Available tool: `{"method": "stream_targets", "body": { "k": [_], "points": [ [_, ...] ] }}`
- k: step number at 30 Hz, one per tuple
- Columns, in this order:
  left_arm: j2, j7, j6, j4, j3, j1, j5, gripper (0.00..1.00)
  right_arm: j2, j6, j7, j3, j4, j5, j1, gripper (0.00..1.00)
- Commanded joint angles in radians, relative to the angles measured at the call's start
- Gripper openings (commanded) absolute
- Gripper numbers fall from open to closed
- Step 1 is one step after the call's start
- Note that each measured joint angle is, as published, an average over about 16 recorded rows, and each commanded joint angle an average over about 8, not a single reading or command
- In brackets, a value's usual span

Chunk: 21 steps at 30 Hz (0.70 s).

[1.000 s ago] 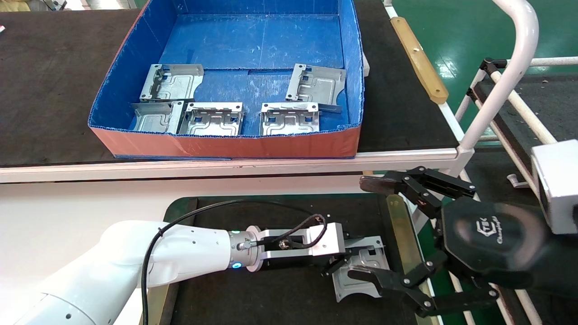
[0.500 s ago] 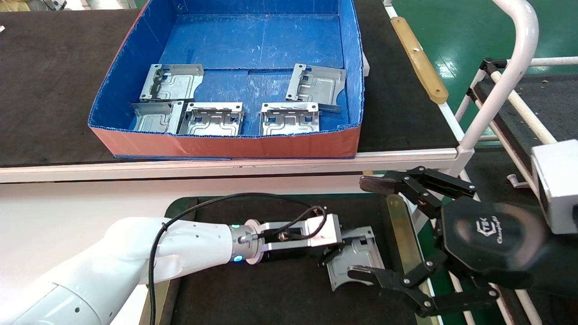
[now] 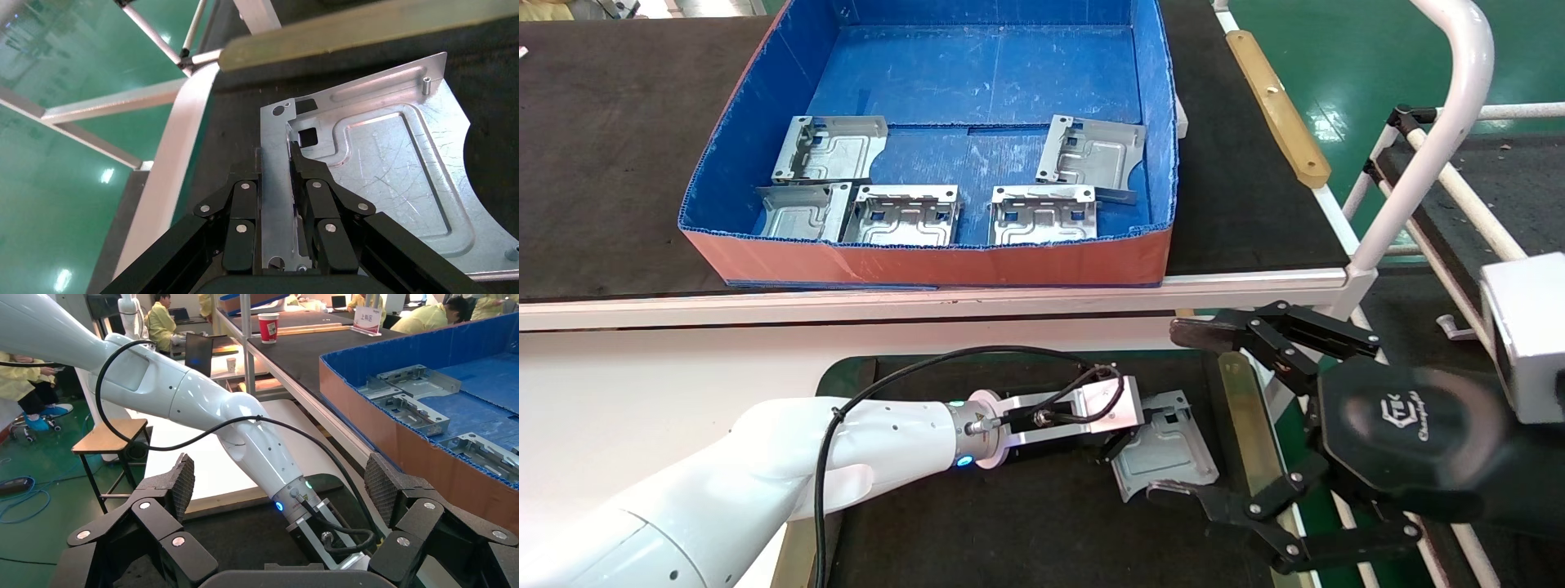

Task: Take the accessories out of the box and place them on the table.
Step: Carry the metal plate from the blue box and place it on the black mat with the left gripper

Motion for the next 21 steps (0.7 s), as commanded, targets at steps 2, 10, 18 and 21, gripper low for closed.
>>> {"method": "stream_targets", "body": {
  "k": [2,10,18,21],
  "points": [
    [-0.001,0.005,-0.004,-0.005,0.023,-0.006,-0.028,0.0,0.0,0.0,0.0,0.0,0.0,0.0,0.0,1.0],
    [-0.002,0.06,0.026,0.018,0.063,-0.019,-0.087,0.0,0.0,0.0,0.0,0.0,0.0,0.0,0.0,1.0],
    [-0.002,0.116,0.058,0.029,0.092,-0.023,-0.148,0.0,0.0,0.0,0.0,0.0,0.0,0.0,0.0,1.0],
    [-0.001,0.134,0.067,0.029,0.104,-0.022,-0.17,0.0,0.0,0.0,0.0,0.0,0.0,0.0,0.0,1.0]
  ]
}}
